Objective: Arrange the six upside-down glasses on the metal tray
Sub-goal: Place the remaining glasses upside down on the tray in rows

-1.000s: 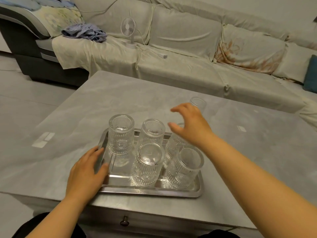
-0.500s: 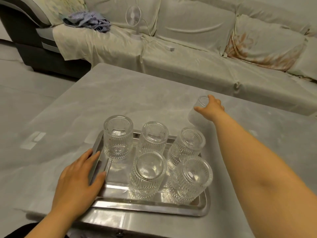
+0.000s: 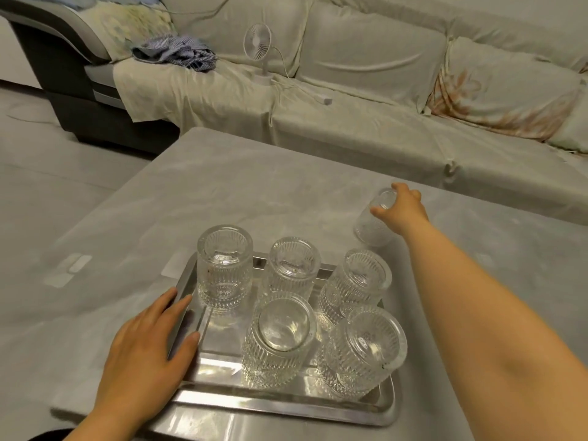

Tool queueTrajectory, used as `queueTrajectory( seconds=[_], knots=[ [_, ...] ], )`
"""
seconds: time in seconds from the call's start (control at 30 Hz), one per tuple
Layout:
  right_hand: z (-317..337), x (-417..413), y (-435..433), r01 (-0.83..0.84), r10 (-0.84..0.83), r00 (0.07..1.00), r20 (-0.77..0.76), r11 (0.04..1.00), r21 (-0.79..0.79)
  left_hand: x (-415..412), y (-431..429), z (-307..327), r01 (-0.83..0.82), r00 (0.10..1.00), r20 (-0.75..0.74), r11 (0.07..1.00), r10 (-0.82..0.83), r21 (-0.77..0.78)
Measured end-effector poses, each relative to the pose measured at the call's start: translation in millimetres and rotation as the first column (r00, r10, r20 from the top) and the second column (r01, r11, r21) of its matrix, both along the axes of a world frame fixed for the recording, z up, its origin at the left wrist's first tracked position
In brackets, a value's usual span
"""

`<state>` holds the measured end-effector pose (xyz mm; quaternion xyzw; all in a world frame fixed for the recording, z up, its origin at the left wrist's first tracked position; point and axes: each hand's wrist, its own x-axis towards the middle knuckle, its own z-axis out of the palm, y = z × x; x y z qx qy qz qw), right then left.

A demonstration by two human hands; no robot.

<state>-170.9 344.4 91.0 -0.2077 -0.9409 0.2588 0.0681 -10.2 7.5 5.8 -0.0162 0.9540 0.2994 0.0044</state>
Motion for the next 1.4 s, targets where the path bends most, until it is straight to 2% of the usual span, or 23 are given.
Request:
queueTrajectory(
  seconds=[0.13,0.27,0.37,0.47,0.63,0.77,0.9,1.17,1.4],
  knots=[
    [17.9,22.9,-14.6,-0.074,0.066,0.982,-0.18,0.997,-0.039,-1.3,-1.6,-5.4,-0.016,1.0,-0.026,0.999,0.017,0.039],
    [48.7,54.2,-38.7,-0.212,0.173,0.909,-0.379,0.975,-0.062,2.4,-2.0,-6.4,-0.054,0.995,-0.073,0.987,0.065,0.149],
    [71.9,82.5,-59.9,-0.275,0.213,0.869,-0.446,0.958,-0.08,6.4,-2.5,-4.0,-0.075,0.985,-0.139,0.974,0.106,0.212],
    [90.9,114.3,-81.8,-0.365,0.265,0.841,-0.472,0.921,-0.134,10.0,-6.0,-1.8,-0.077,0.983,-0.14,0.963,0.116,0.257],
    [99.6,151.6,-125.2,-0.578,0.518,0.764,-0.386,0.815,-0.05,17.2,-25.3,-2.6,-0.062,0.995,-0.059,0.956,0.082,0.285],
    [78.6,160.6,-161.6,-0.67,0.642,0.723,-0.257,0.742,-0.031,22.3,-40.6,-1.7,-0.06,0.998,0.031,0.89,0.052,0.452],
    [59.2,165.2,-189.3,-0.747,0.727,0.661,-0.185,0.661,-0.072,23.3,-44.3,-1.6,-0.037,0.998,0.055,0.895,0.014,0.445],
    [25.5,166.3,-214.8,-0.776,0.773,0.631,0.073,0.628,0.055,24.4,-41.5,-2.7,0.007,0.999,-0.047,0.93,0.011,0.367],
    [7.3,164.8,-220.3,-0.766,0.754,0.643,0.135,0.636,0.098,22.2,-41.3,-6.4,0.022,0.998,-0.056,0.946,-0.004,0.323]
  ],
)
